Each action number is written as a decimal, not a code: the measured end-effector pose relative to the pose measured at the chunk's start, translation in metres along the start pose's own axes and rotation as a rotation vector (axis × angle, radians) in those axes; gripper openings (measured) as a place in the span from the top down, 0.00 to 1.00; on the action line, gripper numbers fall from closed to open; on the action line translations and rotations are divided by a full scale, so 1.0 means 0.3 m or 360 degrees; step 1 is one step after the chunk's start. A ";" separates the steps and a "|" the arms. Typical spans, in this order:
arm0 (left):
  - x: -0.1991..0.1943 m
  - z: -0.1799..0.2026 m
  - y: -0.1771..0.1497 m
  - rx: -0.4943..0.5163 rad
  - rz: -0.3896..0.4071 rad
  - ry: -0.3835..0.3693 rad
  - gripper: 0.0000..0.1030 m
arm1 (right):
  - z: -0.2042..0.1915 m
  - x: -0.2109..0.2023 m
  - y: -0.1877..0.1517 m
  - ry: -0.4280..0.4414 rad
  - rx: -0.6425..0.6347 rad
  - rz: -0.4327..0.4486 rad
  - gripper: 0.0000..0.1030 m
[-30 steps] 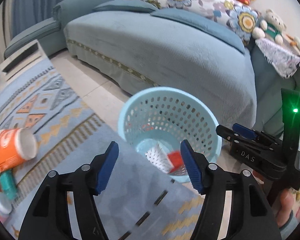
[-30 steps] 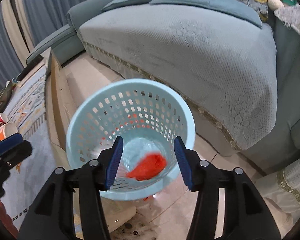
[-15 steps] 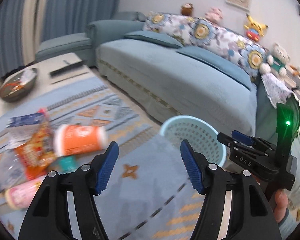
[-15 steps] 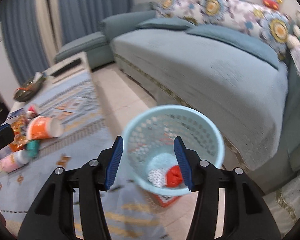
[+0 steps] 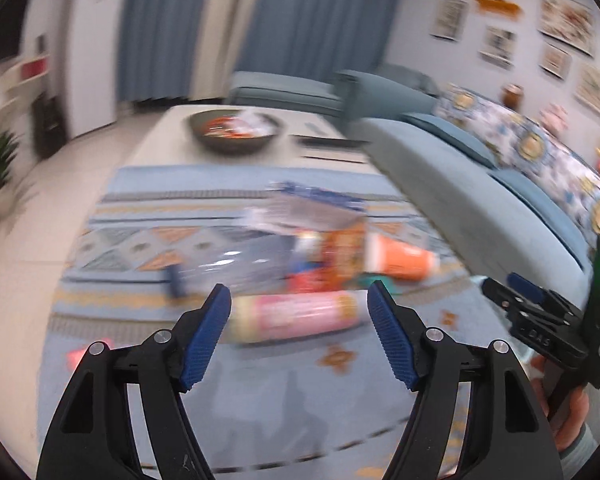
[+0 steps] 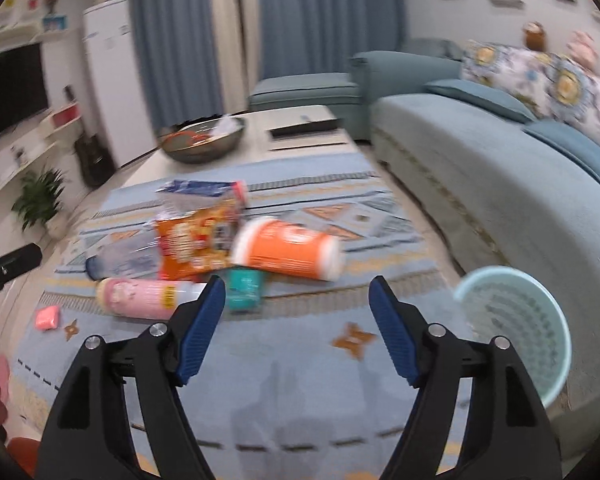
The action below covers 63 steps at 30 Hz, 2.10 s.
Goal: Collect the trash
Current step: 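Move both open tools back toward the trash on the rug, then grasp the pink packet with left tool while right tool grasps pink bottle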
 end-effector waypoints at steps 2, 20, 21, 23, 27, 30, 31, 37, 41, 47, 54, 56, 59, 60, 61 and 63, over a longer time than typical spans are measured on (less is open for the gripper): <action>-0.018 -0.134 0.002 -0.0025 0.0016 0.0113 0.33 | -0.078 0.045 0.003 0.0052 -0.0052 0.0003 0.32; 0.084 -0.769 -0.246 -0.0383 -0.0235 0.0284 0.35 | -0.345 0.438 -0.128 0.0407 -0.0219 -0.0440 0.59; 0.089 -0.767 -0.257 -0.0377 -0.0240 0.0278 0.35 | -0.348 0.441 -0.140 0.0428 -0.0223 -0.0463 0.58; 0.087 -0.755 -0.276 -0.0376 -0.0249 0.0248 0.35 | -0.357 0.439 -0.158 0.0507 -0.0217 -0.0515 0.56; 0.091 -0.719 -0.314 -0.0374 -0.0283 0.0202 0.34 | -0.380 0.420 -0.211 0.0603 -0.0261 -0.0641 0.55; 0.082 -0.687 -0.327 -0.0349 -0.0292 0.0200 0.36 | -0.403 0.358 -0.259 0.0654 -0.0344 -0.0691 0.55; 0.084 -0.682 -0.333 -0.0345 -0.0299 0.0204 0.37 | -0.409 0.336 -0.267 0.0661 -0.0362 -0.0690 0.55; 0.097 -0.655 -0.361 -0.0291 -0.0340 0.0258 0.36 | -0.468 0.135 -0.269 0.0812 -0.0534 -0.0525 0.25; 0.107 -0.647 -0.358 -0.0294 -0.0337 0.0269 0.34 | -0.531 0.064 -0.308 0.0875 -0.0826 -0.0471 0.16; 0.119 -0.633 -0.360 -0.0226 -0.0341 0.0343 0.33 | -0.596 0.186 -0.390 0.0820 -0.0992 -0.0579 0.16; 0.120 -0.575 -0.371 -0.0137 -0.0331 0.0248 0.25 | -0.524 0.256 -0.387 0.0602 -0.0817 -0.0656 0.48; 0.122 -0.556 -0.374 -0.0098 -0.0338 0.0240 0.26 | -0.486 0.244 -0.377 0.0619 -0.0673 -0.0698 0.55; 0.122 -0.531 -0.378 -0.0112 -0.0345 0.0199 0.27 | -0.440 0.231 -0.379 0.0576 -0.0585 -0.0701 0.56; 0.120 -0.518 -0.377 -0.0130 -0.0340 0.0167 0.28 | -0.428 0.222 -0.380 0.0568 -0.0571 -0.0696 0.56; 0.119 -0.506 -0.377 -0.0142 -0.0338 0.0140 0.30 | -0.419 0.211 -0.384 0.0573 -0.0557 -0.0700 0.56; 0.120 -0.469 -0.380 -0.0148 -0.0344 0.0064 0.31 | -0.411 0.184 -0.399 0.0613 -0.0530 -0.0722 0.56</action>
Point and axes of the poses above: each gripper's, at about its wrist camera, not at the fingertips, and x roughly the way its jaws point, z to its right, y to its top, the point moved 10 cm from there along x, roughly the way its jaws point, and after that the axes turned 9 degrees about z, right-handed, at the moved point
